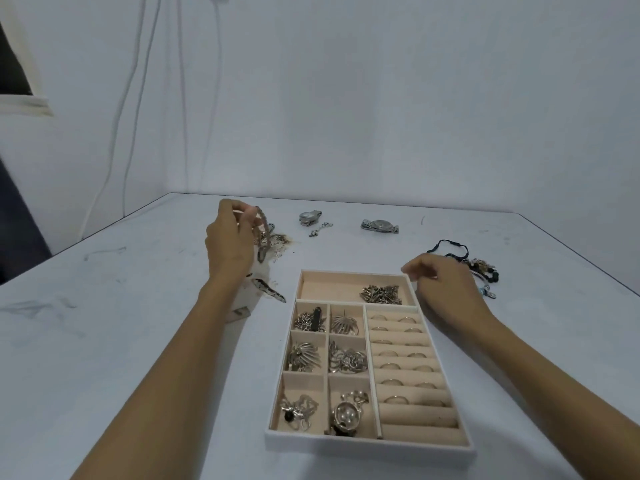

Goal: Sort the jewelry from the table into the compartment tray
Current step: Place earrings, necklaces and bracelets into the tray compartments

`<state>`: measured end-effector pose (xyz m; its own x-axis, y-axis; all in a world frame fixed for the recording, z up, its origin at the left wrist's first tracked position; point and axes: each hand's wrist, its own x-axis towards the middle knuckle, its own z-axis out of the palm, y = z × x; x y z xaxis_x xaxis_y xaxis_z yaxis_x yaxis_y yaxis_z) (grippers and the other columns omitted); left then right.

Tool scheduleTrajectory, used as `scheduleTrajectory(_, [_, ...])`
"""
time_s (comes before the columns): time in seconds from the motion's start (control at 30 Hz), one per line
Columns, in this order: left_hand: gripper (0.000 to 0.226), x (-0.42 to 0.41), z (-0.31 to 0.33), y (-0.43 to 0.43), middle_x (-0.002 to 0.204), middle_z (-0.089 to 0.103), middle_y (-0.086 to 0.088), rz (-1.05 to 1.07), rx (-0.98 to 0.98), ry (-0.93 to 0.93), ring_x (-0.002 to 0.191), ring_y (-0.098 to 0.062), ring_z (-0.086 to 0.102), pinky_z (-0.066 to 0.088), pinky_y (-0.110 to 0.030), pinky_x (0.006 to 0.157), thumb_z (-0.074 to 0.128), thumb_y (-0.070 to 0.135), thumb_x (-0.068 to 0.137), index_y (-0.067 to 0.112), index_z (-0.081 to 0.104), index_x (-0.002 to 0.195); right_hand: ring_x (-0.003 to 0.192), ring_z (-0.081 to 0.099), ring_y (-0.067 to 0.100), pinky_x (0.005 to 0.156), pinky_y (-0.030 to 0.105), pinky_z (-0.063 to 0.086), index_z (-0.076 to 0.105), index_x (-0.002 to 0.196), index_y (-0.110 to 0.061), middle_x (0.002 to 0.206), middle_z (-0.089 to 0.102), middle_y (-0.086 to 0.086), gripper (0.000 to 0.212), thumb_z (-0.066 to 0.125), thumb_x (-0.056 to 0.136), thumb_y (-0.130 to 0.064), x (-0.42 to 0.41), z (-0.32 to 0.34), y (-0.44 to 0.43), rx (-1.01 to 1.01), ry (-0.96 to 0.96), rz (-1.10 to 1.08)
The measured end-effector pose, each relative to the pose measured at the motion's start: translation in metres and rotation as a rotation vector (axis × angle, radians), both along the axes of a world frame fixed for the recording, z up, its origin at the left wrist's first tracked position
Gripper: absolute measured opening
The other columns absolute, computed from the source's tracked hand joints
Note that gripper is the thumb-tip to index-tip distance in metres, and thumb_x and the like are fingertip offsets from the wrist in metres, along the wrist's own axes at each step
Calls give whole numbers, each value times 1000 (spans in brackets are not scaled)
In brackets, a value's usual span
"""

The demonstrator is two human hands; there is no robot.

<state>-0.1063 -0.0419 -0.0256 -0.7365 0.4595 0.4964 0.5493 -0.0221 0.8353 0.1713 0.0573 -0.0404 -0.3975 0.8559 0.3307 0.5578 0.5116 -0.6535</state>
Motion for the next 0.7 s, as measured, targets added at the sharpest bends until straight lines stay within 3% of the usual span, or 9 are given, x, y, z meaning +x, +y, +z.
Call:
scheduleTrajectory(0.13, [8, 5, 15, -4, 80, 66, 8, -55, 147, -29, 70, -10, 63, 54, -49, 81, 50, 24, 98, 17, 51, 97, 89, 63, 20, 79, 33, 51, 66, 96, -24, 95, 68, -2, 27, 51, 85, -6, -32, 21, 17, 43, -134, -5])
scheduleTrajectory(0.37, [6, 7, 26, -9, 76, 67, 8, -66, 241, -11, 69, -11, 60, 54, -48, 80, 54, 26, 96, 21, 53, 92, 104, 60, 23, 89, 37, 50, 68, 101, -18, 110, 67, 3, 18, 58, 86, -14, -145, 37, 17, 112, -316, 236])
scheduleTrajectory(0.53, [9, 2, 27, -12, 76, 68, 8, -19, 281, -27, 73, -14, 64, 54, -48, 79, 54, 28, 95, 28, 52, 86, 108, 58, 24, 87, 36, 48, 65, 112, -15, 115, 65, 5, 25, 60, 91, -26, -212, 28, 16, 141, -427, 349])
scheduleTrajectory(0.7, [10, 2, 30, -12, 75, 68, 7, -24, 305, -63, 73, -13, 65, 54, -49, 78, 55, 27, 94, 28, 53, 85, 102, 60, 25, 75, 34, 49, 69, 106, -18, 110, 66, 5, 32, 67, 84, -40, -237, 15, 17, 223, -480, 319])
